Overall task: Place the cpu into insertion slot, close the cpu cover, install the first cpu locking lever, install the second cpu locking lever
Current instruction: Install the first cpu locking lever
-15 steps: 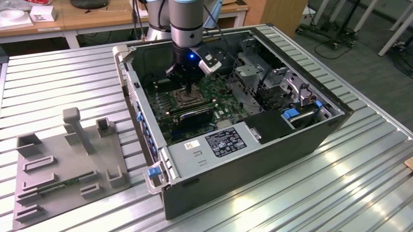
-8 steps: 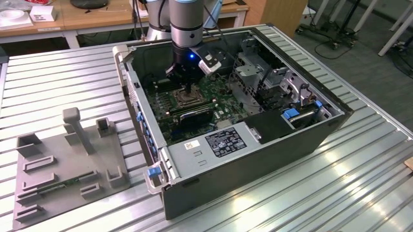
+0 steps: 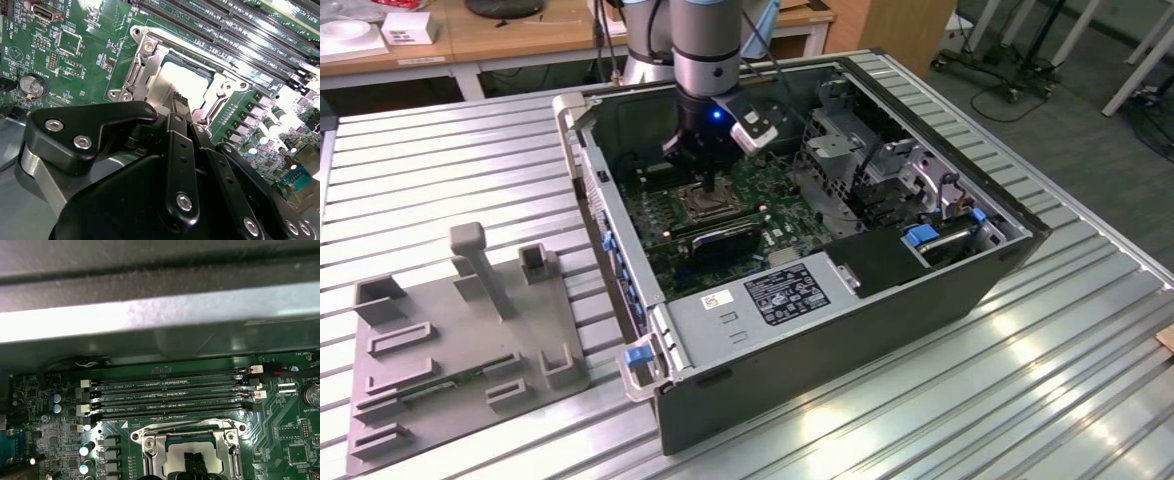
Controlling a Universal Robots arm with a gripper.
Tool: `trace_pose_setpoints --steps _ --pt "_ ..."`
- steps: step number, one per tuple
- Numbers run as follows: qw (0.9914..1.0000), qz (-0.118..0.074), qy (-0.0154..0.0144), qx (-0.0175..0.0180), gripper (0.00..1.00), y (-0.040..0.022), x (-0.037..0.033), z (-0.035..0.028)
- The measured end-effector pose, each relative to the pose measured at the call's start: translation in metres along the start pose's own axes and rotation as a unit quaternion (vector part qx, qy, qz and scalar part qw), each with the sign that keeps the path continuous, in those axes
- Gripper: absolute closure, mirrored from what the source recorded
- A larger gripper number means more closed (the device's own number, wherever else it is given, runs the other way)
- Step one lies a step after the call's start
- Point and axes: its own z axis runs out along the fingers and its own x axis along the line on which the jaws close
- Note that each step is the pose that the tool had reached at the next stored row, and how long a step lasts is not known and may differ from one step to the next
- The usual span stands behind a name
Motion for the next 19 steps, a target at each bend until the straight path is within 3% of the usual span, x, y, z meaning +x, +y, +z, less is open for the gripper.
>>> trace_pose_setpoints --steps 9,12,19 --pt "1.0 0.0 0.0017 0.0002 0.9 0.0 0.0 -0.0006" --pt "0.99999 0.0 0.0053 0.0006 0.9 0.0 -0.0001 -0.0007" --pt "0.99998 -0.001 0.0059 0.0005 0.9 0.0 -0.0001 -0.0006"
